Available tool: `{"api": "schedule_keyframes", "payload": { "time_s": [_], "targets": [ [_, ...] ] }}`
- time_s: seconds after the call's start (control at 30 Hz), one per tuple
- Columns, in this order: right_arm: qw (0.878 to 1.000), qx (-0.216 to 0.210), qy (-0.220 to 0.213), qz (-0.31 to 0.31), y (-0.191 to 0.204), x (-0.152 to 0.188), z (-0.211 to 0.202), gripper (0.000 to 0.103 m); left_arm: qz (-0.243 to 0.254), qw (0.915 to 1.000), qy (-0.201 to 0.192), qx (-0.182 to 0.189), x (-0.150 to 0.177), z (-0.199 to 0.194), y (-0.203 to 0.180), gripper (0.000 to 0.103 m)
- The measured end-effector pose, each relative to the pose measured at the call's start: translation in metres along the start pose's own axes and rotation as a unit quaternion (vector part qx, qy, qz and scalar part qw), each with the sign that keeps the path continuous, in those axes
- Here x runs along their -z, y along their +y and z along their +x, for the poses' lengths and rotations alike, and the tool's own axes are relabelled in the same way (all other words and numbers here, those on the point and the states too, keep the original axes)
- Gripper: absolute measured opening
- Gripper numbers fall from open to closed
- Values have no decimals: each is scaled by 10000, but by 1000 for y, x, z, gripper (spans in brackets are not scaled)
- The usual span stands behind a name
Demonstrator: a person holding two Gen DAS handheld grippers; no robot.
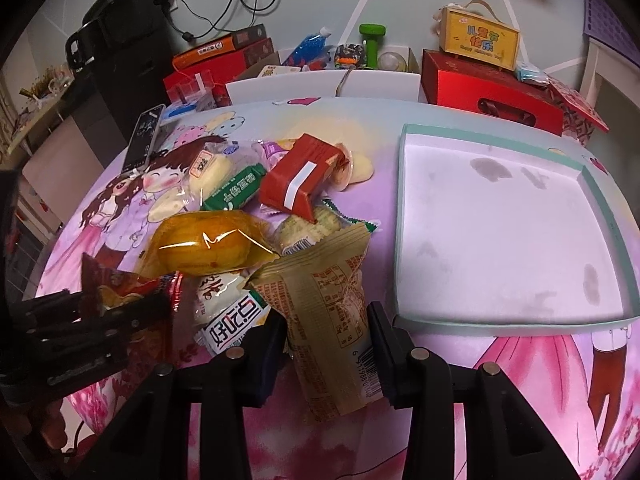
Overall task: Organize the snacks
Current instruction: 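Grasp the red chip bag with the left tool while the right tool grasps a cream pastry bag, then carry both bags over the white tray and open both tools to drop them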
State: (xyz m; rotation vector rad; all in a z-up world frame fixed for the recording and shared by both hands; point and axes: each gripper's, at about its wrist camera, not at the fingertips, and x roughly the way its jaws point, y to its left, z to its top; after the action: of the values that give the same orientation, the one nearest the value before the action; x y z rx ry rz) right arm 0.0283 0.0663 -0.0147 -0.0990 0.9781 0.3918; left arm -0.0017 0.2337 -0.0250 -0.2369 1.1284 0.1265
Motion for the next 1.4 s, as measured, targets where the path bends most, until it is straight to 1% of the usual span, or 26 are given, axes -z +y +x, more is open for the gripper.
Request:
{"api": "schedule_keyframes", "payload": {
  "time_s": [0.2,0.4,0.6,0.73,0.8,0.9,1.0,1.1,1.23,1.3,1.4],
  "targets": [
    [9999,-53,-143,67,-4,-8,-7,43,23,9997,-226,-104,-2,-17,-2,51],
    [9993,-117,-309,157,-13,-23,-14,43,188,9984,-512,-173,-11,-40,-12,51],
    [9985,-11,-419,352,-31,-40,-15,43,437,9973,-563,-156,-29,-40,-29,51],
    [9972,179,-439,575,-51,-51,-12,43,675,9964,-494,130,-49,-30,-52,51],
    [9958,319,-448,737,-66,-57,-10,43,854,9950,-483,167,-58,-24,-67,51],
    [9930,436,-447,999,-88,-65,-8,43,1045,9931,-404,343,-73,-11,-90,51],
    [9901,651,-456,1155,-105,-70,-7,43,1213,9908,-350,479,-87,2,-112,51],
    [9874,757,-457,1315,-122,-75,-5,43,1415,9873,-303,654,-103,16,-138,51],
    [9841,957,-461,1421,-139,-81,-2,43,1531,9832,-181,976,-121,36,-168,51],
    [9816,1046,-481,1524,-150,-85,0,43,1546,9829,-150,993,-129,48,-178,51],
    [9774,1026,-460,1792,-168,-86,3,43,1495,9830,-55,1062,-142,65,-191,51]
  ]
}}
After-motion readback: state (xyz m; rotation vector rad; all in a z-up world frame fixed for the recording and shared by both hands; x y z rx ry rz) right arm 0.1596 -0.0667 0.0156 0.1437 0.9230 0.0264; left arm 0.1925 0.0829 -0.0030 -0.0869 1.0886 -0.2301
